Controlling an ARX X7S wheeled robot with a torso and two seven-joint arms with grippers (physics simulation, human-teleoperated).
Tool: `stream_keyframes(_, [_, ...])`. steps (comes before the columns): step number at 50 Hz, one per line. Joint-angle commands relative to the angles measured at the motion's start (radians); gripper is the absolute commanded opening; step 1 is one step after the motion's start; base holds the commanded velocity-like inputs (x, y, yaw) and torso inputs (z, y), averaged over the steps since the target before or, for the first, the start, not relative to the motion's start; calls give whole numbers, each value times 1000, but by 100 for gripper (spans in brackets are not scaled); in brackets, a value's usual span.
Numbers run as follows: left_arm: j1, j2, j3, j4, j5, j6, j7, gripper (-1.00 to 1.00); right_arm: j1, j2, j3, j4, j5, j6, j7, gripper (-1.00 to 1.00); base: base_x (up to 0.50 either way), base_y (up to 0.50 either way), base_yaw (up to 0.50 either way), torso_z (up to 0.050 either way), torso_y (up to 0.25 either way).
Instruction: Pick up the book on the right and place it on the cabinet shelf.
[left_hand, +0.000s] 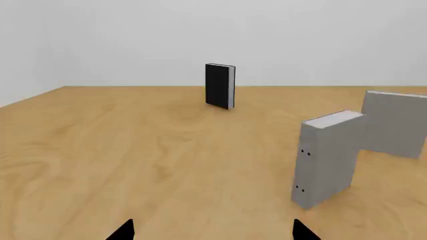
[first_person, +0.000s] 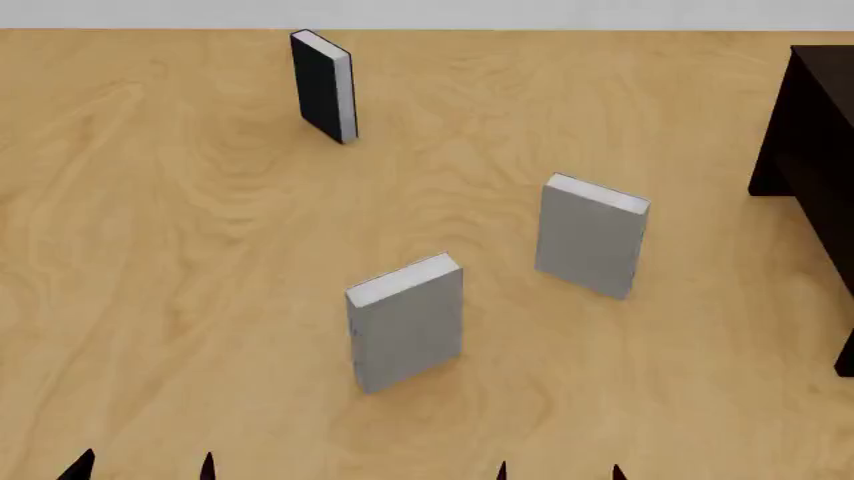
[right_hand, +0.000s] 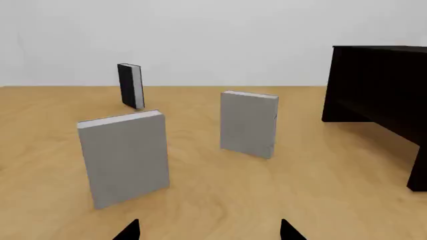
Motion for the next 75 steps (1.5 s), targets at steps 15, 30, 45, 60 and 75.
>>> stream_keyframes(15, [27,-53,55,105,-68,-59,-57,100,-16,50,-70,-52,40,31,56,100,0,0,0,0,0])
stream_keyframes(30, [10,-94,74,423,-89,-377,-111,100,6,84,-88,-407,53,381,116,100,0,0,0,0,0])
stream_keyframes(45, [-72,-125,48,633,-139,-679,-146,100,81,144,-64,-711,71,747,137,100,0,0,0,0,0])
stream_keyframes(60, [-15,-169,-68,954,-277,-885,-123,100,226,231,-24,-870,83,1011,121,100,0,0,0,0,0])
stream_keyframes(75, [158,-287,-111,1044,-544,-763,-355,100,406,275,36,-963,129,1253,83,100,0,0,0,0,0])
